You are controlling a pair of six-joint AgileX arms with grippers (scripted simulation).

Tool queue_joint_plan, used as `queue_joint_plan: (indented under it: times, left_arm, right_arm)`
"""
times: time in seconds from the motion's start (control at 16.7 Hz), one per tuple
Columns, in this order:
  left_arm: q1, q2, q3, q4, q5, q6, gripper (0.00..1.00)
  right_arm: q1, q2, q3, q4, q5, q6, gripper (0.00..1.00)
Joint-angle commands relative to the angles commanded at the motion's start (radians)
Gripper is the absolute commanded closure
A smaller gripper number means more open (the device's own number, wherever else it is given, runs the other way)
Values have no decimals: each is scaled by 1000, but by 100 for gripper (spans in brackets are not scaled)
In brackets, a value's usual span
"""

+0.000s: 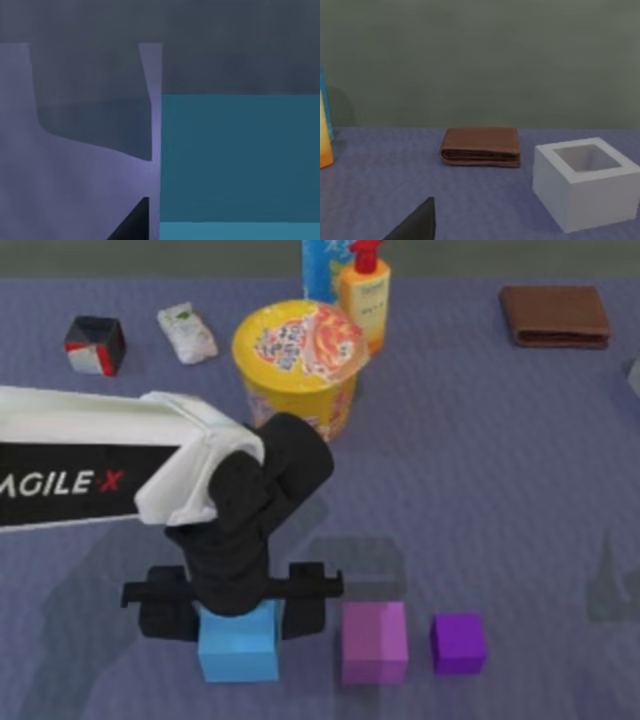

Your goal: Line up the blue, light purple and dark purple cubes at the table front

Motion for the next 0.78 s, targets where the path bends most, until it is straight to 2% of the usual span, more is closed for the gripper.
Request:
queue_joint_plan:
  times: [0.6,0.78]
  left_arm:
    - [0,-2,3,-4,0,0,0]
    - [1,-25,51,-71,-2,-2,0]
  right_arm:
    - [0,0,0,0,0,0,0]
    - [0,0,0,0,0,0,0]
